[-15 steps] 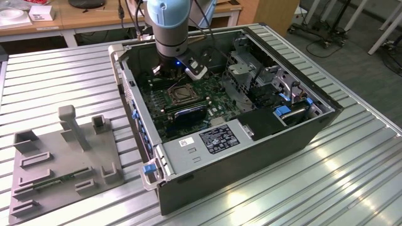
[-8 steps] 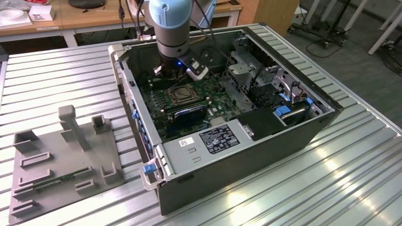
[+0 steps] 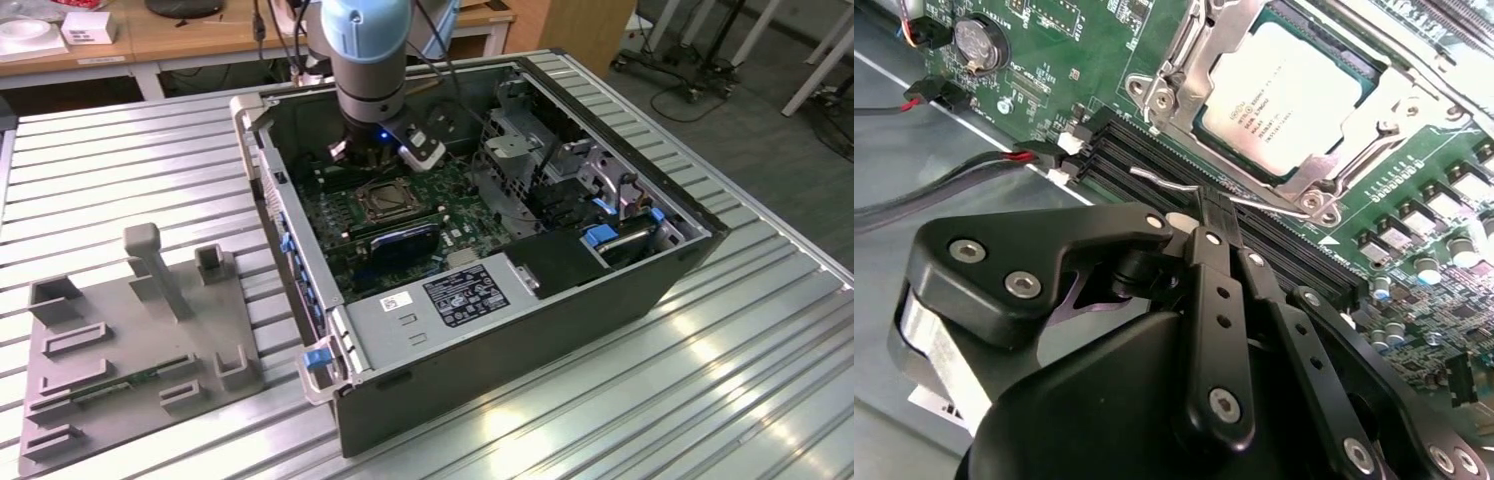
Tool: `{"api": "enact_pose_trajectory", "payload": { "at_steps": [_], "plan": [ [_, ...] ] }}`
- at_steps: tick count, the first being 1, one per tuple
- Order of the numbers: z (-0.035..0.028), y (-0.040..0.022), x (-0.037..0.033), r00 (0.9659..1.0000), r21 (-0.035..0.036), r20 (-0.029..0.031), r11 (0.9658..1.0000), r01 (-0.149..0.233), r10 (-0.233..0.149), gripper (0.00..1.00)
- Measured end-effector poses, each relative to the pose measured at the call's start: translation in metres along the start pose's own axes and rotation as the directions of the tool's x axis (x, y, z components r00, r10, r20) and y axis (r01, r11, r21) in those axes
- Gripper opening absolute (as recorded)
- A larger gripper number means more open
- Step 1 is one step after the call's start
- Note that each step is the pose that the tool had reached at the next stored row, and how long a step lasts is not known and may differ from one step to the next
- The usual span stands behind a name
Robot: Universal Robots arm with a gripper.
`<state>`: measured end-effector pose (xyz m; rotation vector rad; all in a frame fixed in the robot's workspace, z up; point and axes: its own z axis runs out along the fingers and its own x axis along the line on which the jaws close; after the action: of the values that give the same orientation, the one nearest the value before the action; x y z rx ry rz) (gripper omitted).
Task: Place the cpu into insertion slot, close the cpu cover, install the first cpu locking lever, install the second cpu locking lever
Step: 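Install the first cpu locking lever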
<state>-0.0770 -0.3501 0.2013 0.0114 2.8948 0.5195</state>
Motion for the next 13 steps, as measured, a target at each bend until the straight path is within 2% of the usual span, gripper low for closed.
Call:
{"api": "enact_pose_trajectory", "payload": {
  "at_steps": [6,13],
  "plan": [
    [0.0021,-0.0005,-0.0025,1.0,0.0003,0.0,1.0,0.0,0.0,0.11],
    [0.0044,0.0018,-0.0028,1.0,0.0012,-0.0001,1.0,0.0,0.0,0.11]
  ]
}}
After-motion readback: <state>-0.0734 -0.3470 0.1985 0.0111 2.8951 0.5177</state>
